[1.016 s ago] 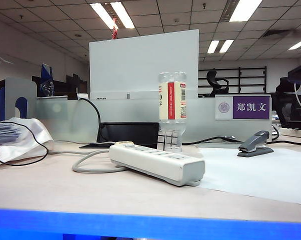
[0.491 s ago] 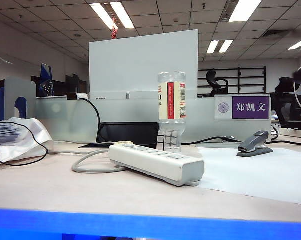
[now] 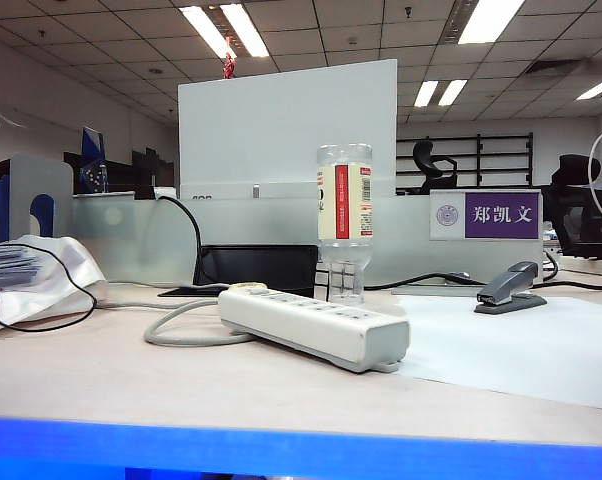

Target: Press the button on the power strip.

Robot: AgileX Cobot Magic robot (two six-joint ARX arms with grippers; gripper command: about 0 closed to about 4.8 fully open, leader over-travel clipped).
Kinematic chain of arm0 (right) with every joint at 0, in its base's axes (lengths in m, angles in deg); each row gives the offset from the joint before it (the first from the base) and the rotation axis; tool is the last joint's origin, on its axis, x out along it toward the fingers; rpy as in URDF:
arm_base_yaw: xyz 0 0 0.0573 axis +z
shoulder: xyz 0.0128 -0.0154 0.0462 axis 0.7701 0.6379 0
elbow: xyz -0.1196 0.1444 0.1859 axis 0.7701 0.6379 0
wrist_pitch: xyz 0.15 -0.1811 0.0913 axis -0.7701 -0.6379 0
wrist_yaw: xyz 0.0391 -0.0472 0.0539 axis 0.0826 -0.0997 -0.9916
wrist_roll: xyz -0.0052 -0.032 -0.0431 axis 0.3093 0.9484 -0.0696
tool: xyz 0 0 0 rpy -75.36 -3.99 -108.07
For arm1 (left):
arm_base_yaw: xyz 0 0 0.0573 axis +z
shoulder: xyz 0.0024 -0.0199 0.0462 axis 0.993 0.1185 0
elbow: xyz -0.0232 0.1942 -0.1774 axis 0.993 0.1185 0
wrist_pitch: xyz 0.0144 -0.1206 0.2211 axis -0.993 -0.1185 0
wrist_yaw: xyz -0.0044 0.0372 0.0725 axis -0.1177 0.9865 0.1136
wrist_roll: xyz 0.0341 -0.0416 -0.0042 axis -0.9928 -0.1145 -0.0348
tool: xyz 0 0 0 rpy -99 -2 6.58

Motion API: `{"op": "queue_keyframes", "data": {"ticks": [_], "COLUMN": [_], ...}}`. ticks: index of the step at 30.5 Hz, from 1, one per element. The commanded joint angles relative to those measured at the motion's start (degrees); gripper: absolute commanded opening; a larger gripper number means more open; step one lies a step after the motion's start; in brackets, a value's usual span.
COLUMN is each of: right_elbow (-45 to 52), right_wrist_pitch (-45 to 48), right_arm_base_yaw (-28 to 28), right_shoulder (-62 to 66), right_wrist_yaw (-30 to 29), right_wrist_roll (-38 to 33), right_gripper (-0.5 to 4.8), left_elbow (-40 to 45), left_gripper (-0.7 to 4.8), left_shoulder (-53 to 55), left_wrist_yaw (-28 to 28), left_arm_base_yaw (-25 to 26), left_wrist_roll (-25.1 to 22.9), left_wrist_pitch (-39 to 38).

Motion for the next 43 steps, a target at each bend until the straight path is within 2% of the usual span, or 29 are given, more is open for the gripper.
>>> {"op": "queue_keyframes", "data": {"ticks": [1, 4, 5, 8, 13, 43], "right_elbow": [0.09, 0.09, 0.09, 0.09, 0.09, 0.09], "right_wrist_pitch": [0.7, 1.38, 1.68, 1.92, 1.95, 1.95], "right_arm_base_yaw": [-0.04, -0.04, -0.04, -0.04, -0.13, -0.13], "right_shoulder": [-0.07, -0.07, -0.07, -0.07, -0.07, -0.07], "right_wrist_yaw": [1.99, 9.16, 9.6, 8.28, 10.23, 10.19], "right_wrist_roll": [0.11, -1.42, -1.62, -1.6, -1.42, -1.38], "right_gripper": [0.03, 0.03, 0.03, 0.03, 0.03, 0.03], "left_elbow": [-0.07, -0.09, -0.07, -0.07, -0.07, -0.07], "left_gripper": [-0.03, -0.03, -0.03, -0.03, -0.03, -0.03], "left_shoulder": [-0.07, -0.07, -0.07, -0.07, -0.07, -0.07], "left_wrist_yaw": [-0.26, -0.28, -0.26, -0.26, -0.26, -0.26], "left_arm_base_yaw": [0.07, 0.07, 0.07, 0.07, 0.07, 0.07], "left_wrist_roll": [-0.24, -0.24, -0.24, -0.24, -0.24, -0.24], "left_wrist_pitch": [0.35, 0.35, 0.35, 0.35, 0.35, 0.35]}}
